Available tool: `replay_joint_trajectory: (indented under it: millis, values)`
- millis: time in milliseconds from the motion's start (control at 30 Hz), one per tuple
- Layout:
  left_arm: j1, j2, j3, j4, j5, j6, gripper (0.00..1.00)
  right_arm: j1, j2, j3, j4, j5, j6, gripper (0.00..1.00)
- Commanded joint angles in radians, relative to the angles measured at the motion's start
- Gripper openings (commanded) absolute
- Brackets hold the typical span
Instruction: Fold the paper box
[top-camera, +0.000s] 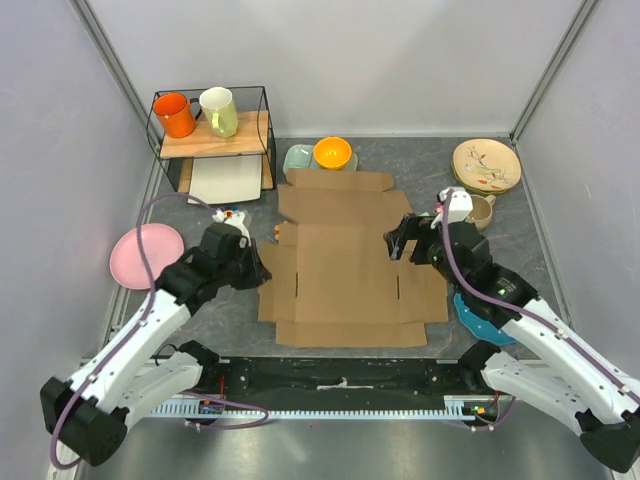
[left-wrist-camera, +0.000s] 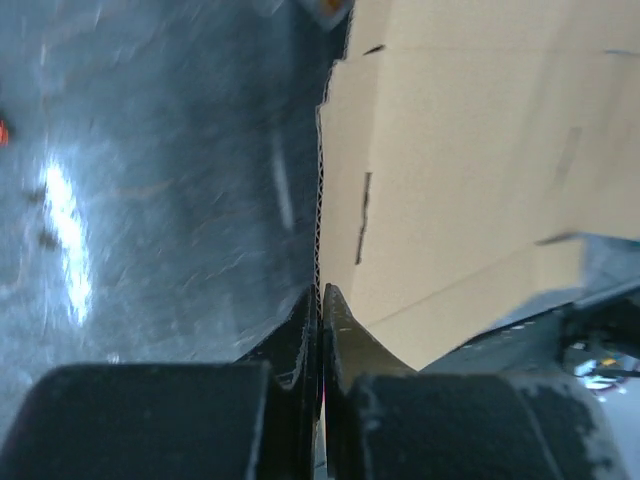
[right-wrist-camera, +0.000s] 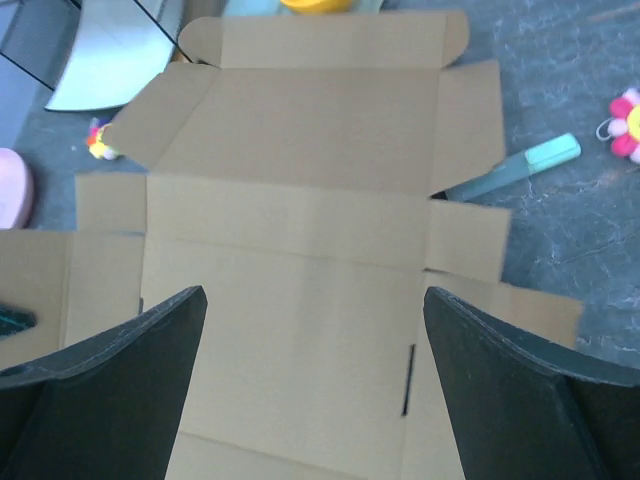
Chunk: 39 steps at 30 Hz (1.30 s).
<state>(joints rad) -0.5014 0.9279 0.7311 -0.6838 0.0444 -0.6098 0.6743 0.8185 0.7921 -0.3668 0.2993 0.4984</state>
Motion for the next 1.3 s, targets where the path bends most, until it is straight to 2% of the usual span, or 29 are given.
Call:
replay_joint_trajectory:
  millis: [0,300,533,700,833,933,967,1067,1133,1200,1267]
  values:
    - [-0.003,-0.101,0.149,0.084,0.135,0.148,0.02,0.001,-0.027,0.116,-0.066,0.001,-0.029,0.98]
    - [-0.003,-0.107,0.33,0.087,0.394,0.307,0.02,0.001,-0.091,0.245,-0.153,0.029,-0.058,0.98]
    - [-0.005,0.011,0.565,0.084,0.58,0.444,0.02,0.001,-0.137,0.335,-0.195,-0.017,-0.07,0.98]
    - [-0.003,0.213,0.765,0.03,0.513,0.582,0.02,0.001,-0.139,0.377,-0.231,-0.069,-0.075,0.98]
    - [0.007,0.399,0.864,0.003,0.465,0.645,0.02,0.001,-0.154,0.38,-0.254,-0.075,-0.08,0.98]
    - [0.038,0.549,0.909,0.024,0.566,0.66,0.02,0.001,-0.17,0.386,-0.267,-0.075,-0.09,0.98]
    - [0.052,0.584,0.919,0.032,0.651,0.654,0.02,0.001,-0.171,0.387,-0.276,-0.077,-0.092,0.98]
    - [0.106,0.728,0.973,0.052,0.79,0.619,0.02,0.001,-0.171,0.392,-0.294,-0.084,-0.1,0.98]
    - [0.147,0.822,1.027,0.05,0.816,0.575,0.02,0.001,-0.17,0.392,-0.307,-0.088,-0.106,0.98]
    - [0.185,0.868,1.063,0.056,0.781,0.542,0.08,0.001,-0.171,0.388,-0.31,-0.085,-0.11,0.98]
    - [0.207,0.897,1.08,0.073,0.709,0.49,0.24,0.001,-0.173,0.38,-0.313,-0.083,-0.121,0.98]
